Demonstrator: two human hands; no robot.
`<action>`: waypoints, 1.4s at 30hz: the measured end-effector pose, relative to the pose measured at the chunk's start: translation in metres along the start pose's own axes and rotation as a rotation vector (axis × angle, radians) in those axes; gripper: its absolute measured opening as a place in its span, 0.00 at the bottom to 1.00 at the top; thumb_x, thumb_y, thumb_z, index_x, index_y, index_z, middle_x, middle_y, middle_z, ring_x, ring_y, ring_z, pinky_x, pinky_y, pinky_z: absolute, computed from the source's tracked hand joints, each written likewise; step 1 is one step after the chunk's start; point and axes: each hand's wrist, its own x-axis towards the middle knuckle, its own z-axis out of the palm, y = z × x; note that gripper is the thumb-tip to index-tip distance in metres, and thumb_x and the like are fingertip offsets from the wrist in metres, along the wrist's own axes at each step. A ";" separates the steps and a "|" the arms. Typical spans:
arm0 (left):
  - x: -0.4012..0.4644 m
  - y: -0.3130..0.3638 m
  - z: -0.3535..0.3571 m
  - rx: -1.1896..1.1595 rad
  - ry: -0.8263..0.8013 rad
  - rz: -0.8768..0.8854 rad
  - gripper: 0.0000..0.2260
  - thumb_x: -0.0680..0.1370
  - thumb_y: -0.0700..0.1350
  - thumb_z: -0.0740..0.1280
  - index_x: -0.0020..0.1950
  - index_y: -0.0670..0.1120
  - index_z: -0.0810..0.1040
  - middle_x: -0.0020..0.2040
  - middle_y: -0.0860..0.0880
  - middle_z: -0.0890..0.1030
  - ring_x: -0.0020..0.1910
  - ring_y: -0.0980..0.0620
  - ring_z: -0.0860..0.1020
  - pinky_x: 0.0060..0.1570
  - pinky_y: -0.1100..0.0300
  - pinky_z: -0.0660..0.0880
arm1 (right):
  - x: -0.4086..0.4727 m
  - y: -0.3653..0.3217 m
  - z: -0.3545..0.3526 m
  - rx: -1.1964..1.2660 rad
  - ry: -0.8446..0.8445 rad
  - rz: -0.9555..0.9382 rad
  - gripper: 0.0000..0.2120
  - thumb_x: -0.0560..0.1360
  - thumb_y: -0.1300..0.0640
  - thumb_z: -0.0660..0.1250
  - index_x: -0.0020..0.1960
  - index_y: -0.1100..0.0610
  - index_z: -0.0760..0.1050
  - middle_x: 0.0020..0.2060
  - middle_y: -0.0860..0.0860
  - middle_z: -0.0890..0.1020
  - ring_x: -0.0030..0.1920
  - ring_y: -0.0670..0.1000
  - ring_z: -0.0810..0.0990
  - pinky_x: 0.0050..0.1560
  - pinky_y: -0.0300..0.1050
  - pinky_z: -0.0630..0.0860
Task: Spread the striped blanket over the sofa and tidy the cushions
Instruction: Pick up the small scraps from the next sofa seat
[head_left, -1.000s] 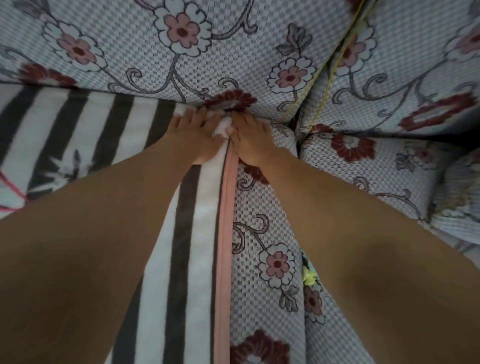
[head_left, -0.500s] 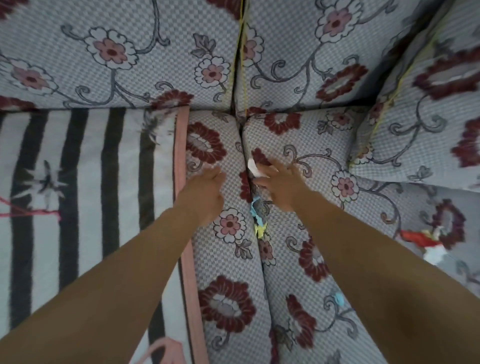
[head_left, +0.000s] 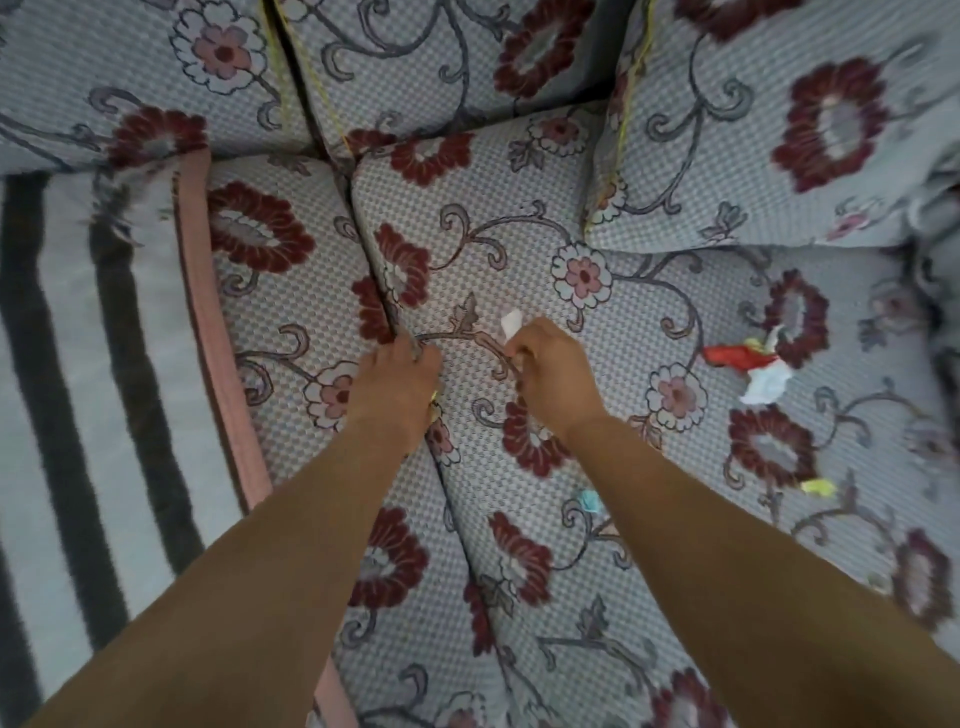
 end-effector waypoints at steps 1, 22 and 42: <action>0.001 0.001 0.002 0.047 0.010 -0.003 0.28 0.73 0.43 0.70 0.68 0.47 0.61 0.70 0.39 0.63 0.66 0.39 0.66 0.66 0.47 0.65 | -0.006 0.003 -0.001 0.022 0.020 0.024 0.11 0.72 0.76 0.60 0.46 0.66 0.79 0.47 0.59 0.79 0.46 0.57 0.78 0.48 0.51 0.77; -0.039 0.079 -0.020 -0.561 0.041 0.154 0.06 0.77 0.36 0.63 0.50 0.45 0.70 0.33 0.50 0.73 0.27 0.52 0.72 0.23 0.61 0.64 | -0.161 0.049 -0.012 -0.103 -0.143 0.362 0.22 0.75 0.55 0.68 0.67 0.53 0.67 0.64 0.50 0.68 0.61 0.53 0.70 0.54 0.47 0.76; -0.038 0.214 -0.024 -0.638 -0.116 0.282 0.07 0.79 0.35 0.58 0.49 0.42 0.75 0.44 0.47 0.74 0.28 0.54 0.69 0.22 0.63 0.64 | -0.233 0.134 -0.070 0.009 0.139 0.692 0.18 0.77 0.67 0.57 0.65 0.57 0.71 0.62 0.56 0.72 0.56 0.56 0.76 0.50 0.50 0.78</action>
